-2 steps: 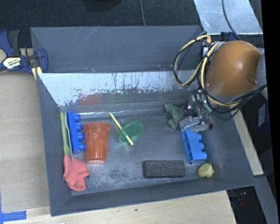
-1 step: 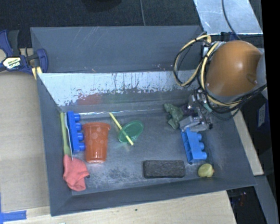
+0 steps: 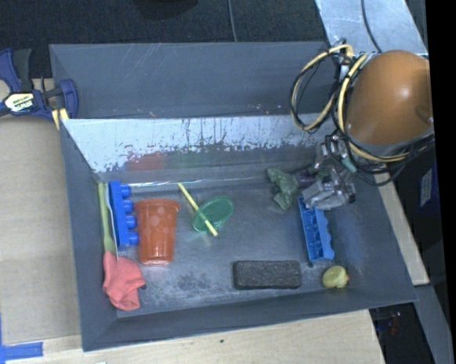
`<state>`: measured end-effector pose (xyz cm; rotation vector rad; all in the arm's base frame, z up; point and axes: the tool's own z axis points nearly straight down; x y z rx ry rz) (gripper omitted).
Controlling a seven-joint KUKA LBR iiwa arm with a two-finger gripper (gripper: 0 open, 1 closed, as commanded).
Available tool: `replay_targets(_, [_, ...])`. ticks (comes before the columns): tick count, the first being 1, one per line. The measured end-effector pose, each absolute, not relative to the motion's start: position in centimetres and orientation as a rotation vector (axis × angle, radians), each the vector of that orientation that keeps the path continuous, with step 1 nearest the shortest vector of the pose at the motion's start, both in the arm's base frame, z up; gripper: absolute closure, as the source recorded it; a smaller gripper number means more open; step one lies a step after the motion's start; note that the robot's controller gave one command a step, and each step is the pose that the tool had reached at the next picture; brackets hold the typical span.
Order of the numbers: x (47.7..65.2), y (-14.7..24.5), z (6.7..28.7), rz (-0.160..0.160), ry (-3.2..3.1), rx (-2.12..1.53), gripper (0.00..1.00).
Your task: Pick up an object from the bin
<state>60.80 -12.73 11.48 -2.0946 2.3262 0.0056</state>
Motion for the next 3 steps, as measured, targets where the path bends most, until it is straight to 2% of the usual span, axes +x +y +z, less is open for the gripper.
replay_targets(2, [60.9,-12.7,18.3,0.005,2.325,-2.092,1.0])
replay_targets(3, [61.0,-12.7,20.6,-0.002,2.324,-2.088,1.0])
